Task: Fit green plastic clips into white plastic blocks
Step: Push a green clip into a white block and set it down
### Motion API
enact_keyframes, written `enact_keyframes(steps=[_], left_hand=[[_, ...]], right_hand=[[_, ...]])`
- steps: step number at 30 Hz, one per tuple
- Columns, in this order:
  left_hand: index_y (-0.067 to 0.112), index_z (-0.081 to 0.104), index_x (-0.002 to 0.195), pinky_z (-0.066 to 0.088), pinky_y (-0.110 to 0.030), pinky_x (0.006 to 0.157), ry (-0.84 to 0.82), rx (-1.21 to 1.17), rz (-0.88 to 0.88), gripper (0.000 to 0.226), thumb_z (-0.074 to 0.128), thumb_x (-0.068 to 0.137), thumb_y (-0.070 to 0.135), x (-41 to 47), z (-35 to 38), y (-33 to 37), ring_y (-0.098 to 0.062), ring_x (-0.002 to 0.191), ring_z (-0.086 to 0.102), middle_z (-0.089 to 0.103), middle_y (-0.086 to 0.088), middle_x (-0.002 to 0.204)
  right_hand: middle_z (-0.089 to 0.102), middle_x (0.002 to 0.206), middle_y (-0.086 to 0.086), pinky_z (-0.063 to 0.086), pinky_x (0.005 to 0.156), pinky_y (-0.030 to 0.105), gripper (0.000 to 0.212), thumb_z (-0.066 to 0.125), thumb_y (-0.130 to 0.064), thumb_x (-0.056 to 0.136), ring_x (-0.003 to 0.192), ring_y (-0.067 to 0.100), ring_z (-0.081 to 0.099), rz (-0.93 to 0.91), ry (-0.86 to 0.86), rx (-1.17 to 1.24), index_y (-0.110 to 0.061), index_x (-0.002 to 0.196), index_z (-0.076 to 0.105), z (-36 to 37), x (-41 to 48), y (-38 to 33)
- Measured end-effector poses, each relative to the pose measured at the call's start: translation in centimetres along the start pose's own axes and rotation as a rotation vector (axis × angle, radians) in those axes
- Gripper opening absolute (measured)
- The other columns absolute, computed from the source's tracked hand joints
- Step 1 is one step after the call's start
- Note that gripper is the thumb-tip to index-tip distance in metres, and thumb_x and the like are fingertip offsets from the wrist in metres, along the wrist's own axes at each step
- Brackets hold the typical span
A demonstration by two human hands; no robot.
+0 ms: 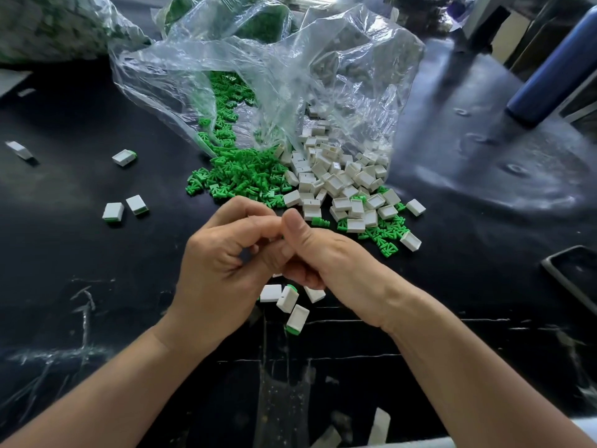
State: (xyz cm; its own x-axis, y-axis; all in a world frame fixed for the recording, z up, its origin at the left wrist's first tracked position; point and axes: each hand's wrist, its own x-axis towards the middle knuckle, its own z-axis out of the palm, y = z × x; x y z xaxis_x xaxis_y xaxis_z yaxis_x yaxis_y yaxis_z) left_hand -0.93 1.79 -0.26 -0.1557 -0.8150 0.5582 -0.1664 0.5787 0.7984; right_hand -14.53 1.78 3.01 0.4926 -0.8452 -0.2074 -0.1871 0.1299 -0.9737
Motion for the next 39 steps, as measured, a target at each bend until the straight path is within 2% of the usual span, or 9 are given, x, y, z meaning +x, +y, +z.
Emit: enact_keyframes(steps=[8,11,16,19,22,27,31,36,39], left_hand=[[0.017,0.06,0.099,0.056,-0.024,0.062,-0.043,-0.023,-0.008,0.02,0.06,0.081,0.01,0.2,-0.1,-0.1,-0.013,0.071,0.058,0.053,-0.011,0.085],[0.012,0.07,0.087,0.055,-0.021,0.062,-0.049,-0.075,-0.029,0.013,0.06,0.079,0.009,0.2,-0.2,-0.1,-0.014,0.071,0.06,0.053,-0.014,0.086],[0.017,0.061,0.098,0.051,-0.012,0.063,-0.04,-0.129,-0.083,0.023,0.06,0.077,0.007,0.2,0.0,0.0,-0.003,0.071,0.061,0.053,-0.017,0.083],[0.017,0.071,0.085,0.055,-0.024,0.066,-0.022,-0.228,-0.264,0.014,0.068,0.072,0.014,0.3,-0.1,-0.2,-0.013,0.072,0.062,0.057,-0.009,0.082],[0.012,0.075,0.085,0.057,-0.035,0.067,-0.056,-0.359,-0.417,0.02,0.07,0.067,0.02,0.4,-0.5,-0.3,-0.027,0.071,0.065,0.06,-0.004,0.083],[0.0,0.071,0.096,0.048,-0.063,0.079,-0.09,-0.411,-0.557,0.028,0.062,0.073,0.012,0.5,-0.8,-0.2,-0.053,0.077,0.06,0.064,-0.028,0.089],[-0.004,0.068,0.098,0.047,-0.062,0.083,-0.09,-0.432,-0.614,0.031,0.059,0.073,0.012,0.6,-0.8,0.3,-0.053,0.074,0.061,0.067,-0.027,0.077],[-0.008,0.066,0.095,0.045,-0.066,0.081,-0.077,-0.464,-0.644,0.031,0.056,0.073,0.01,0.8,-0.7,0.7,-0.055,0.071,0.06,0.064,-0.034,0.077],[-0.008,0.067,0.091,0.045,-0.066,0.081,-0.065,-0.464,-0.647,0.028,0.056,0.073,0.009,0.8,-0.8,0.8,-0.055,0.069,0.06,0.063,-0.035,0.077]], right_hand=[[0.049,0.047,-0.026,0.035,0.052,0.002,0.03,0.032,-0.047,0.084,0.05,-0.011,0.047,-0.026,0.036,0.045,-0.028,0.066,0.049,0.1,-0.1,0.1],[0.051,0.05,-0.028,0.035,0.053,0.002,0.034,0.032,-0.047,0.085,0.053,-0.011,0.049,-0.048,0.044,0.036,-0.034,0.06,0.051,0.4,-0.1,0.0],[0.037,0.058,-0.008,0.029,0.054,0.018,0.045,0.028,-0.061,0.076,0.056,0.006,0.032,0.014,0.022,0.022,-0.025,0.067,0.054,-0.1,0.3,0.5],[0.038,0.061,-0.004,0.029,0.056,0.023,0.051,0.031,-0.063,0.071,0.057,0.008,0.033,0.082,-0.008,0.087,-0.016,0.072,0.05,-0.4,0.6,0.8],[0.04,0.059,-0.003,0.029,0.053,0.022,0.055,0.035,-0.062,0.069,0.054,0.009,0.033,0.112,-0.011,0.137,-0.01,0.081,0.051,-0.7,0.8,1.1],[0.045,0.061,-0.003,0.029,0.053,0.022,0.053,0.034,-0.064,0.07,0.054,0.009,0.036,0.14,-0.025,0.152,-0.02,0.062,0.063,-0.9,0.8,1.3],[0.045,0.064,-0.001,0.029,0.054,0.023,0.055,0.034,-0.065,0.071,0.055,0.009,0.036,0.148,-0.036,0.146,-0.021,0.061,0.065,-0.8,0.7,1.3],[0.043,0.063,-0.001,0.031,0.052,0.021,0.065,0.034,-0.064,0.069,0.055,0.01,0.035,0.159,-0.006,0.085,-0.006,0.084,0.058,-0.8,0.8,1.3],[0.043,0.059,-0.003,0.031,0.051,0.019,0.056,0.035,-0.062,0.07,0.053,0.008,0.036,0.152,0.024,0.076,-0.011,0.074,0.057,-0.6,0.6,1.1]])
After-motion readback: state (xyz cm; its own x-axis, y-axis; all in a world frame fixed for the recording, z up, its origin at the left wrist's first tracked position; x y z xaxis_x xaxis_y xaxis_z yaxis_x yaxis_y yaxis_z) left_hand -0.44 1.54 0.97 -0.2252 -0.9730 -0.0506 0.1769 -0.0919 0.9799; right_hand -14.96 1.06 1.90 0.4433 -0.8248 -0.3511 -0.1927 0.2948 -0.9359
